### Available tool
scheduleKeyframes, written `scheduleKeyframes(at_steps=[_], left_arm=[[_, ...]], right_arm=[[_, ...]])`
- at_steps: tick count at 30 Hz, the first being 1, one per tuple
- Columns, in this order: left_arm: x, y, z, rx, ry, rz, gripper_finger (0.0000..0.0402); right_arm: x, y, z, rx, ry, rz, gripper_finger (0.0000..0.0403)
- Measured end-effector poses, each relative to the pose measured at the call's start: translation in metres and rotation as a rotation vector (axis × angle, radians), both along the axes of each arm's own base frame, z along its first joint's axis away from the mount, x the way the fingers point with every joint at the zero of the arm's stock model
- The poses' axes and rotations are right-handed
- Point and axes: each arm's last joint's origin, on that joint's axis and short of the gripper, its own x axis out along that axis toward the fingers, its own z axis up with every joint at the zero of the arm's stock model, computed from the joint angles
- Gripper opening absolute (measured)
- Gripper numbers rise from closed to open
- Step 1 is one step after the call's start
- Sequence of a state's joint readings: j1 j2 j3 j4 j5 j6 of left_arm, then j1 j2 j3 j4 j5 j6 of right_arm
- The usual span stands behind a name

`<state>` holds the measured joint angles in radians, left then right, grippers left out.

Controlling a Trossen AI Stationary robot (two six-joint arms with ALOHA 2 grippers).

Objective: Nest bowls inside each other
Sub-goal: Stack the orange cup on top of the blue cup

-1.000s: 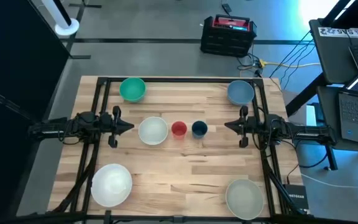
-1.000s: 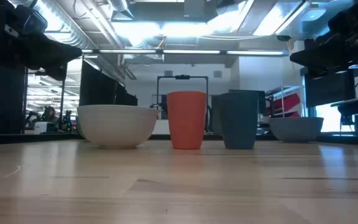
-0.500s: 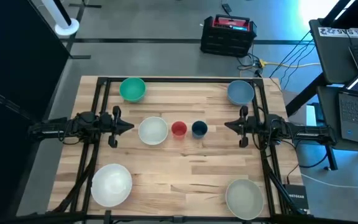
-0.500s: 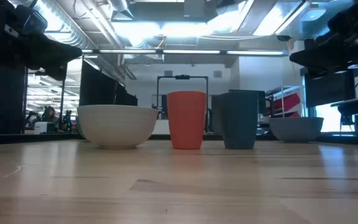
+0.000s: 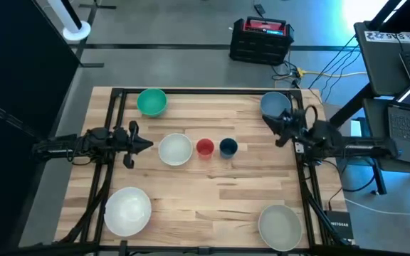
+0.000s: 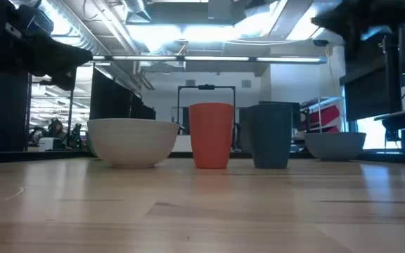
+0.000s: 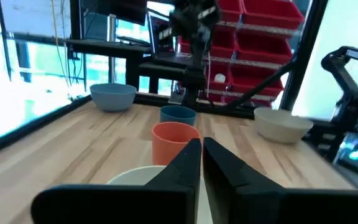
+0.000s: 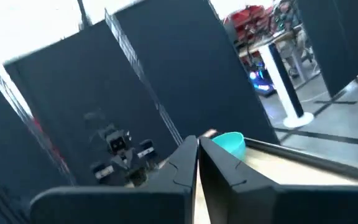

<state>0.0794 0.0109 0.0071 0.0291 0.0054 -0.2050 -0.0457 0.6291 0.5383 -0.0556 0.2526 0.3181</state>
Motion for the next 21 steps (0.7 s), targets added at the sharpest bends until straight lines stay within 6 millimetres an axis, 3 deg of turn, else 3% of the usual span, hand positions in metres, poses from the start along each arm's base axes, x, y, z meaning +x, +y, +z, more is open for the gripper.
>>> scheduleKeyframes(at_steps=[6,9,13,16,21], left_arm=[[0.000,0.000,0.001,-0.110,-0.018,-0.003,0.0000],[0.000,0.000,0.002,-0.183,-0.028,-0.007,0.0000],[0.000,0.000,0.003,-0.199,-0.039,-0.008,0.0000],[-0.001,0.000,0.006,-0.198,-0.056,-0.009,0.0000],[-0.001,0.000,0.007,-0.176,-0.066,-0.009,0.0000]], right_arm=[[0.072,-0.002,0.044,-0.020,0.206,0.050,0.0000],[0.109,-0.004,0.060,-0.060,0.404,0.068,0.0000],[0.145,-0.006,0.063,-0.096,0.708,0.188,0.0003],[0.159,-0.009,0.062,-0.079,0.906,0.214,0.0017],[0.192,-0.012,0.055,-0.045,0.957,0.335,0.0072]])
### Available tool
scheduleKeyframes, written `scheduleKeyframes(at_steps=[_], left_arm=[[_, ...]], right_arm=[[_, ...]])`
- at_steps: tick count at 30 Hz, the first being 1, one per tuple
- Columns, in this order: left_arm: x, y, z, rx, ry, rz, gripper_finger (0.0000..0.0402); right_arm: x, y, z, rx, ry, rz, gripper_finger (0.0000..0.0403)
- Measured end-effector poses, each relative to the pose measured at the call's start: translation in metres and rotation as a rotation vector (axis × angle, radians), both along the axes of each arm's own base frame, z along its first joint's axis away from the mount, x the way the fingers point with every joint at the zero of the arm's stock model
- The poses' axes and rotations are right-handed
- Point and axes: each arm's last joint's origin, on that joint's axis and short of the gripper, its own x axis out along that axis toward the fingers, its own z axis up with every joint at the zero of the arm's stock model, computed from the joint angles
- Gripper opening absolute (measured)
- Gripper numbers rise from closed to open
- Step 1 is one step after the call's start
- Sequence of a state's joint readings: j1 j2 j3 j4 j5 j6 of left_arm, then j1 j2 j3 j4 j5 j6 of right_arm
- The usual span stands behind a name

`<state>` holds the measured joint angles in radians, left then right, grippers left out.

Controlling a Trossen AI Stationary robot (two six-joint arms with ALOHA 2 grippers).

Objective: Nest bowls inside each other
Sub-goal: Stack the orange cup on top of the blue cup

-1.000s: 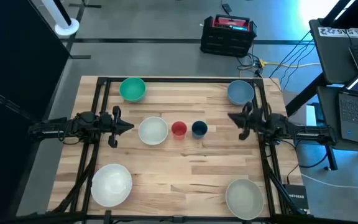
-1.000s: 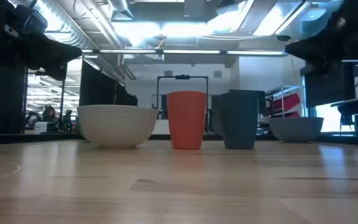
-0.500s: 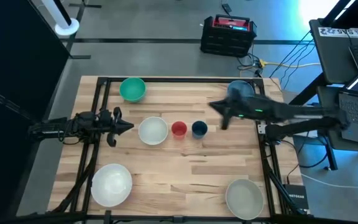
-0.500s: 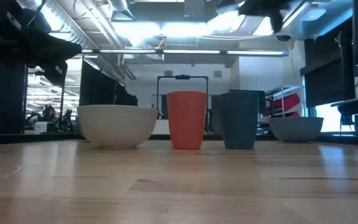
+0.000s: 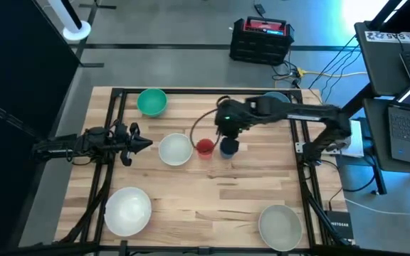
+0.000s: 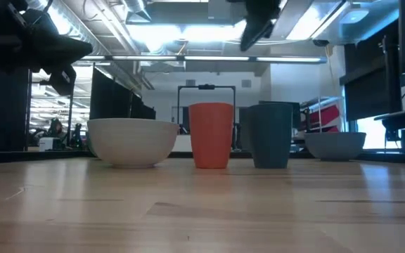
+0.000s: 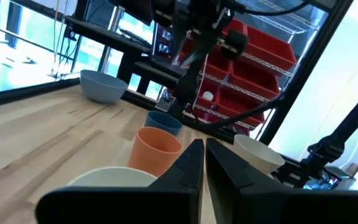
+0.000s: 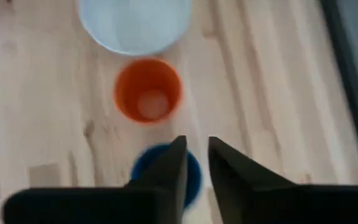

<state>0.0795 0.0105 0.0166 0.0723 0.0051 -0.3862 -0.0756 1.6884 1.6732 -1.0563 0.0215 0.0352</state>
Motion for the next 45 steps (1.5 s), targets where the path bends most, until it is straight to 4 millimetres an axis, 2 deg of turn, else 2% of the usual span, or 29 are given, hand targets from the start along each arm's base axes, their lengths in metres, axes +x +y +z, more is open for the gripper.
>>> scheduleKeyframes(at_steps=[15,30,45], left_arm=[[0.000,0.000,0.000,0.000,0.002,0.003,0.0000],[0.000,0.000,0.001,-0.005,0.001,0.003,0.0000],[0.000,0.000,0.001,0.003,0.000,0.004,0.0000]], right_arm=[[0.054,-0.037,-0.074,0.105,0.114,-0.005,0.0143],[0.071,-0.039,-0.115,0.122,0.202,-0.029,0.0138],[0.069,-0.036,-0.098,0.125,0.234,-0.030,0.0001]])
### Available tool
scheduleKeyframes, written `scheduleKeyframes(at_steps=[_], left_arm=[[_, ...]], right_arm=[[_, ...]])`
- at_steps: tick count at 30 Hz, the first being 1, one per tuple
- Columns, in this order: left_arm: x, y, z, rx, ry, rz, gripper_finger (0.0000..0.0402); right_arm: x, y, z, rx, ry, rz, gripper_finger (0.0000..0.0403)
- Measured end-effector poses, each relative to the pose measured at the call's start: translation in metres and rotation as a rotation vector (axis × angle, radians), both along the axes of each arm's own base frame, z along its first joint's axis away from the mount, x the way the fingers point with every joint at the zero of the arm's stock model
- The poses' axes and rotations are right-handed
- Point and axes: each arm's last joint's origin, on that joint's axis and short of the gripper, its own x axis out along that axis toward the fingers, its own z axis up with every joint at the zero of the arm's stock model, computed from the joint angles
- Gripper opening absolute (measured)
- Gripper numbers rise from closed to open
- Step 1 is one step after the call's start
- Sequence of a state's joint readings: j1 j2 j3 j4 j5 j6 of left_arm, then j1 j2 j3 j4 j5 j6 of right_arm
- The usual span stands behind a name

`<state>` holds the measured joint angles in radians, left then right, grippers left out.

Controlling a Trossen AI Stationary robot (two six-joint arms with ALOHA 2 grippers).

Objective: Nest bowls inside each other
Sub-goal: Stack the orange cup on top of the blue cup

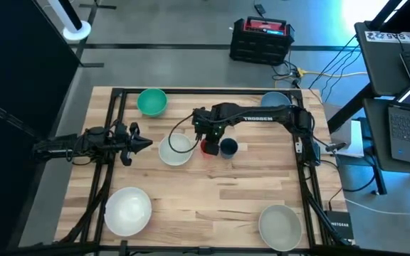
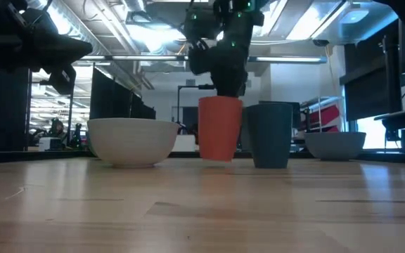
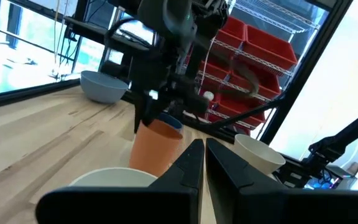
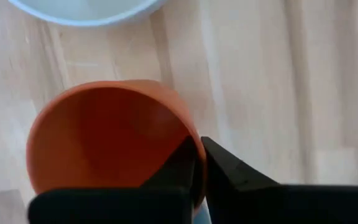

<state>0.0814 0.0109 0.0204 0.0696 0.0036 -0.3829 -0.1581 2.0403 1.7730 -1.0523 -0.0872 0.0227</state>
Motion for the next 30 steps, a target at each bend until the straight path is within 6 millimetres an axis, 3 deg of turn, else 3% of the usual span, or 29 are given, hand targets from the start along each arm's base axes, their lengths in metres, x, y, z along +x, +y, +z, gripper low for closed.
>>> scheduleKeyframes(at_steps=[4,7,10,14,16,30], left_arm=[[0.000,0.000,0.000,-0.008,0.000,-0.001,0.0000],[0.000,0.000,0.000,-0.011,-0.002,-0.001,0.0000],[0.000,0.000,0.000,-0.026,-0.004,-0.002,0.0000],[0.000,0.000,0.000,-0.029,-0.003,-0.002,0.0000],[0.000,0.000,0.000,-0.023,-0.001,-0.001,0.0000],[0.000,0.003,0.000,-0.007,0.000,0.039,0.0000]], right_arm=[[-0.004,-0.005,0.054,-0.039,-0.136,-0.012,0.0001],[-0.018,-0.013,0.091,-0.058,-0.168,-0.040,0.0000],[-0.043,-0.014,0.117,-0.094,-0.103,-0.064,0.0000],[-0.077,-0.006,0.137,-0.094,-0.024,-0.084,0.0000],[-0.081,-0.001,0.138,-0.079,-0.014,-0.090,0.0000],[-0.073,0.024,0.080,-0.028,0.109,-0.045,0.0000]])
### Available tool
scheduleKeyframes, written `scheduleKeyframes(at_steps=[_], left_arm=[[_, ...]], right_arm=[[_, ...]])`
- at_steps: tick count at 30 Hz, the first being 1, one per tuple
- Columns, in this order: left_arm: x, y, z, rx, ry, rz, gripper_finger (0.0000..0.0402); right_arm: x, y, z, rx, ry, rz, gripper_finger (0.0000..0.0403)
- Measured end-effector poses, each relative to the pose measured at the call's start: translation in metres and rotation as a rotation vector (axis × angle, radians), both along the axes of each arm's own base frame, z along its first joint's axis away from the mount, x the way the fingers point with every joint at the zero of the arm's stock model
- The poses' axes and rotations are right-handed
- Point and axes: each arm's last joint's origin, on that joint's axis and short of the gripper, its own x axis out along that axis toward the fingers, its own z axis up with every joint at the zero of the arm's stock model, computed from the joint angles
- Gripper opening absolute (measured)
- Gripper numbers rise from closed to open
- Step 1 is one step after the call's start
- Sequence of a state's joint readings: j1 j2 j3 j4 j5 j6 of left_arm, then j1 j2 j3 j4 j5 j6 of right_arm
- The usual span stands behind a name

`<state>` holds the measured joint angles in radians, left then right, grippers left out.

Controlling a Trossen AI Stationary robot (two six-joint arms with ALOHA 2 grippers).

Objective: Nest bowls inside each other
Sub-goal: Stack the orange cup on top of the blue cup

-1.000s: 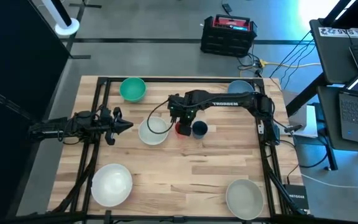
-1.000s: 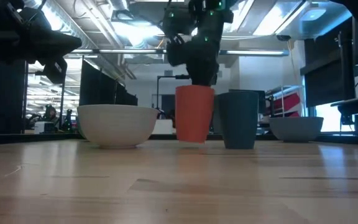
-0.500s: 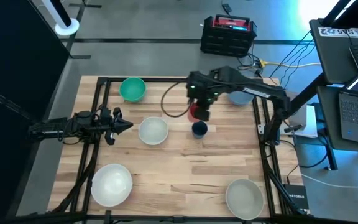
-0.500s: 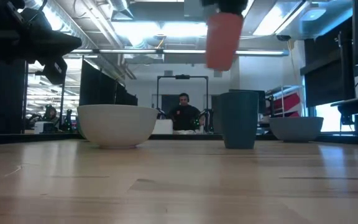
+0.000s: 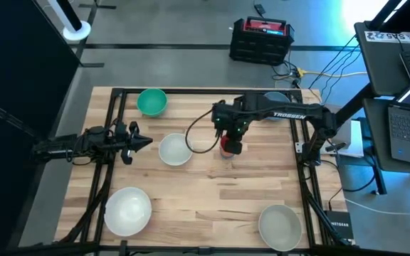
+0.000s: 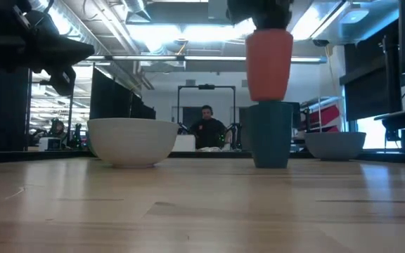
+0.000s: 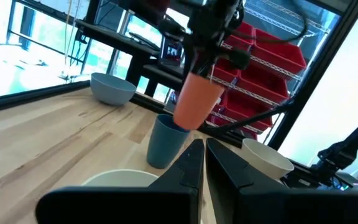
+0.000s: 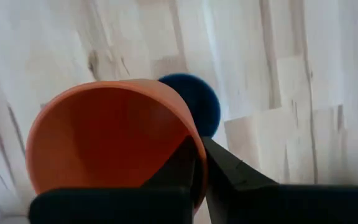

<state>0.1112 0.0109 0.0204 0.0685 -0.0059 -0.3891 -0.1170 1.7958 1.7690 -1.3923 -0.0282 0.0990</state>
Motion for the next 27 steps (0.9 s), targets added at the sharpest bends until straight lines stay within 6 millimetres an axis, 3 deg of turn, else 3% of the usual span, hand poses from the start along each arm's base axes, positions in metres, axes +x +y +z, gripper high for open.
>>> scheduleKeyframes(at_steps=[6,15,27], left_arm=[[0.000,0.000,0.000,0.002,-0.001,0.004,0.0000],[0.000,0.000,0.000,0.002,0.000,0.004,0.0000],[0.000,0.000,0.000,0.003,0.001,0.004,0.0000]], right_arm=[[0.001,-0.001,-0.029,-0.013,0.034,-0.001,0.0000],[-0.002,0.000,-0.053,-0.008,0.078,-0.003,0.0000],[-0.017,-0.007,-0.065,-0.015,0.130,-0.040,0.0000]])
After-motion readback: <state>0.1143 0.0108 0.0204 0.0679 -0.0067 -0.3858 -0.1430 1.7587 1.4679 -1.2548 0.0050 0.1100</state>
